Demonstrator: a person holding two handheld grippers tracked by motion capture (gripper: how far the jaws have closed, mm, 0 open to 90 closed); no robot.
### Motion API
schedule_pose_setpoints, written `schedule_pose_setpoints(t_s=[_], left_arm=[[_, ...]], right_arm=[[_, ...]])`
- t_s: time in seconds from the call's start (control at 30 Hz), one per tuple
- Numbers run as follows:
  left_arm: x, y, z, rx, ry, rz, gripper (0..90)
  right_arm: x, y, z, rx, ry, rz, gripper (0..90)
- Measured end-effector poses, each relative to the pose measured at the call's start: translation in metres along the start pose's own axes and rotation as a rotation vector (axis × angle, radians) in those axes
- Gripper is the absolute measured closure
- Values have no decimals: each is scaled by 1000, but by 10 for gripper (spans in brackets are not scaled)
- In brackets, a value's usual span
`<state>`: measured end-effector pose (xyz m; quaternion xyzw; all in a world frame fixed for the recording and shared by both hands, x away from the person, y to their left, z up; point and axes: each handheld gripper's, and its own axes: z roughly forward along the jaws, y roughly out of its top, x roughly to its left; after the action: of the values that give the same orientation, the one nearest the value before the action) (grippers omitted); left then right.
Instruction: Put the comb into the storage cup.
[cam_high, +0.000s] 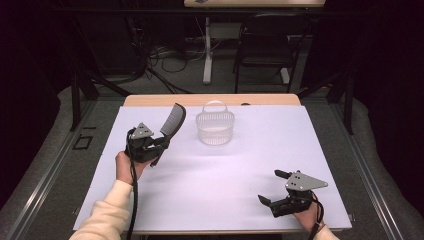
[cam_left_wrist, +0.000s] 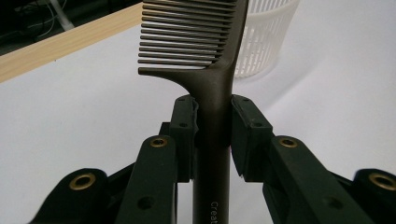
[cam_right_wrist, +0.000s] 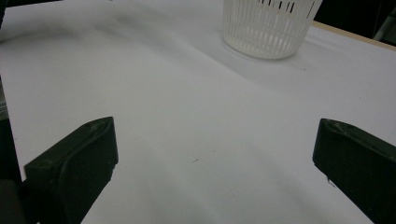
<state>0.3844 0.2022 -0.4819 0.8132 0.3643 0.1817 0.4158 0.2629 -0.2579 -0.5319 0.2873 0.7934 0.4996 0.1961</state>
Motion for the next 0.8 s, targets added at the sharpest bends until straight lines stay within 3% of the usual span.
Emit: schedule_pose_setpoints(t_s=[0.8], left_arm=[[8,22,7,-73,-4,6,723]], right_arm=[[0,0,-1,2,-1,-2,0]])
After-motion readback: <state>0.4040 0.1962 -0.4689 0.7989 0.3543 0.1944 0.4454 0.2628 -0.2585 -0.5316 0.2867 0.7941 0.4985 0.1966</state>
